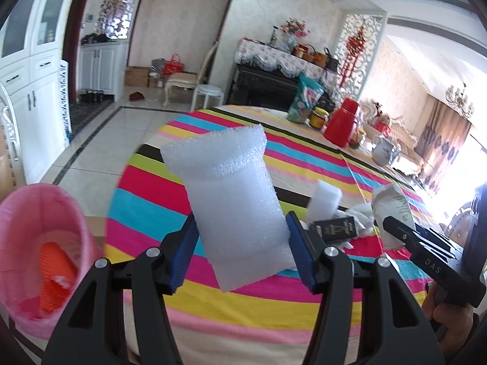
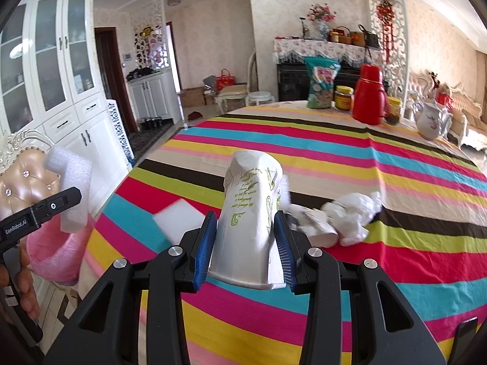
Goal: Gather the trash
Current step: 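Grasp a white foam sleeve with the left tool while the right tool lifts the cup, then carry the foam sleeve and paper cup in both tools over the pink bin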
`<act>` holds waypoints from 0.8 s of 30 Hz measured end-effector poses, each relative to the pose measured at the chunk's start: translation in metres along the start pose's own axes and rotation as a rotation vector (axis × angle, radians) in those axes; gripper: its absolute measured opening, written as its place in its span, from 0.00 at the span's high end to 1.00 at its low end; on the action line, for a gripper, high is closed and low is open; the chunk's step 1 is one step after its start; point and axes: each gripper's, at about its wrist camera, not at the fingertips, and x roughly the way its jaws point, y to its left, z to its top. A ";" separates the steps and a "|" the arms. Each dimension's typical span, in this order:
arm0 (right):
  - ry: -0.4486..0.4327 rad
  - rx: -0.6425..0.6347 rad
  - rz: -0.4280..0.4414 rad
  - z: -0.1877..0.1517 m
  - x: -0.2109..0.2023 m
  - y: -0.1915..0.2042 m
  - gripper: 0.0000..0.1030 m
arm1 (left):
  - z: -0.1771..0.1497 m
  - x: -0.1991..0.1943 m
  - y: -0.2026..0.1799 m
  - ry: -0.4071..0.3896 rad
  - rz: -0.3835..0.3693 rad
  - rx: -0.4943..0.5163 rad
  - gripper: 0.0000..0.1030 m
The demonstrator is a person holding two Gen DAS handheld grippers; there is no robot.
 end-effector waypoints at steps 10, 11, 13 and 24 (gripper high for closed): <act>-0.012 -0.066 0.090 0.018 0.004 0.063 0.63 | 0.007 -0.059 0.072 -0.071 0.107 -0.059 0.45; -0.013 -0.072 0.097 0.020 0.005 0.068 0.63 | 0.007 -0.066 0.080 -0.078 0.120 -0.066 0.45; -0.015 -0.085 0.116 0.022 0.006 0.082 0.63 | 0.007 -0.078 0.096 -0.087 0.141 -0.079 0.45; -0.007 -0.173 0.237 0.033 0.017 0.169 0.63 | 0.001 -0.116 0.164 -0.109 0.236 -0.151 0.45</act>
